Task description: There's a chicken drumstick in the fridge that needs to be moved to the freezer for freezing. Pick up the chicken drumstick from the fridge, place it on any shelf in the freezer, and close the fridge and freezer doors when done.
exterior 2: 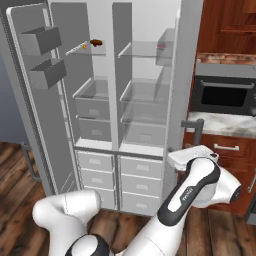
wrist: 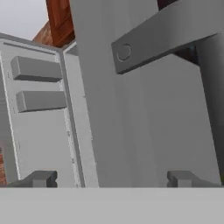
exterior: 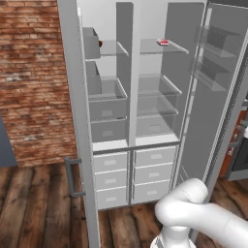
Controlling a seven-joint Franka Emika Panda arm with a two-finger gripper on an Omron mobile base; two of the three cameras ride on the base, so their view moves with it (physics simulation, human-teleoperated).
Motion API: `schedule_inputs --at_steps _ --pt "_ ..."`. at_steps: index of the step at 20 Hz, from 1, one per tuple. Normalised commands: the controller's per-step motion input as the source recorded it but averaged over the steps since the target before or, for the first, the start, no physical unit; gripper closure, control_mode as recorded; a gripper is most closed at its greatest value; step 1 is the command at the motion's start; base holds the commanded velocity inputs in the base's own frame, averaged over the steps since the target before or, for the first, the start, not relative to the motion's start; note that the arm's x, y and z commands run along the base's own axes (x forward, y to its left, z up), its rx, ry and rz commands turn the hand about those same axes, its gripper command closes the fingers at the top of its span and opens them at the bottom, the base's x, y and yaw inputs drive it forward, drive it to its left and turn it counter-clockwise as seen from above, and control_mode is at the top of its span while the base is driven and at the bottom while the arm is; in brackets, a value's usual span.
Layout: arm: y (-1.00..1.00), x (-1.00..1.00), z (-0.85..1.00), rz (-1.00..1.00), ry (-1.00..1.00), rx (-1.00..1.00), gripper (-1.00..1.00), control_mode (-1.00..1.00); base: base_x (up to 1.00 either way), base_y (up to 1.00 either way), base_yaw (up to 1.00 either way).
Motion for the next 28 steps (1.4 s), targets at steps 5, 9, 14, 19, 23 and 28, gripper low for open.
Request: schedule_inputs --at_steps 5,9,14,19,23,28 --pt "-0.45 -0.70 0.25 0.00 -0.19 0.02 -1.00 -1.00 0.00 0.00 0.00" --pt "-0.47 -0.04 0.07 -0.04 -0.02 0.00 -1.00 -1.00 0.00 0.00 0.00" --pt "0.00 0.42 -0.05 -0.10 -0.03 0.00 -1.00 -1.00 0.00 0.00 0.00" --pt "0.00 0.35 -0.08 -0.05 0.00 0.00 -1.00 -1.00 0.00 0.00 0.00" --pt "0.00 0.21 0.00 0.00 0.00 0.00 -1.00 -1.00 0.00 0.00 0.00" --pt "-0.08 0.11 0.00 0.00 0.02 0.00 -1.00 -1.00 0.00 0.00 0.00"
